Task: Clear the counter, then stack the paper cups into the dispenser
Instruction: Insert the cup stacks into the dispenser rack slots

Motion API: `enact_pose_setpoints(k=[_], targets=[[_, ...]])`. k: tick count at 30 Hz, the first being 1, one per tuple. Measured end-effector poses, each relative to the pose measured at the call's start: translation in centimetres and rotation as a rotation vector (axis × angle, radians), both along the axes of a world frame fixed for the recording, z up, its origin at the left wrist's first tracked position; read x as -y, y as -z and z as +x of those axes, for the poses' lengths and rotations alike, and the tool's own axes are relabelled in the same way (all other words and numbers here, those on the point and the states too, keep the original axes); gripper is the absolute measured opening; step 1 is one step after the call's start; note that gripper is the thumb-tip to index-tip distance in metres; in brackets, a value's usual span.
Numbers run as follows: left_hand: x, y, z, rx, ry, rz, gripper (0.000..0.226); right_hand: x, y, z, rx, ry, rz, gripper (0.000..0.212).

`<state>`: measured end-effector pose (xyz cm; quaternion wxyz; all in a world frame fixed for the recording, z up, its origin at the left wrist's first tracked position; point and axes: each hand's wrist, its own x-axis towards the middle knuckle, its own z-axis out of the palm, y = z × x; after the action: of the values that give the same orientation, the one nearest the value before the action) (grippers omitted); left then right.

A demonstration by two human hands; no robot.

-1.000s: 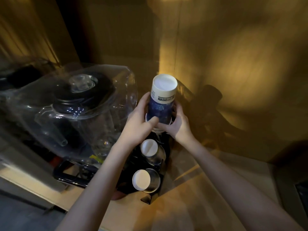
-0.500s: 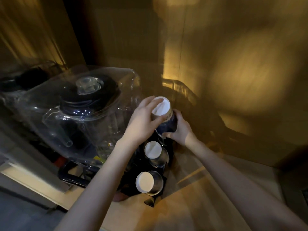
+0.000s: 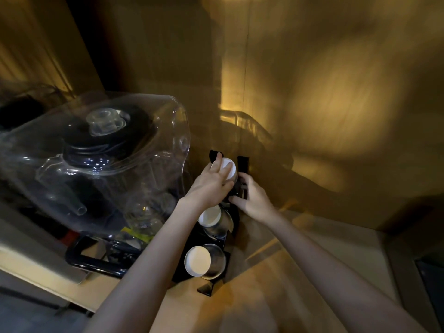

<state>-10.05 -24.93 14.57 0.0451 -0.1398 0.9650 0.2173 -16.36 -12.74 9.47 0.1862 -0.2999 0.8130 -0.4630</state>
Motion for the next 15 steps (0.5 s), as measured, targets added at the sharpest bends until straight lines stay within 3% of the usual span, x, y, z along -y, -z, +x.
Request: enact_pose_setpoints(k=[7, 15], targets=[[-0.4, 0.2, -0.5, -0.014, -0.017, -0.200, 0.049, -1.1, -0.8, 1.0, -0.036, -0.005, 0.036, 0.046], [-1.1, 3.1, 2.1, -0.114, -0.003, -0.328, 0.065, -1.7, -1.5, 2.4, -0.083, -0.024, 0.147, 0.060]])
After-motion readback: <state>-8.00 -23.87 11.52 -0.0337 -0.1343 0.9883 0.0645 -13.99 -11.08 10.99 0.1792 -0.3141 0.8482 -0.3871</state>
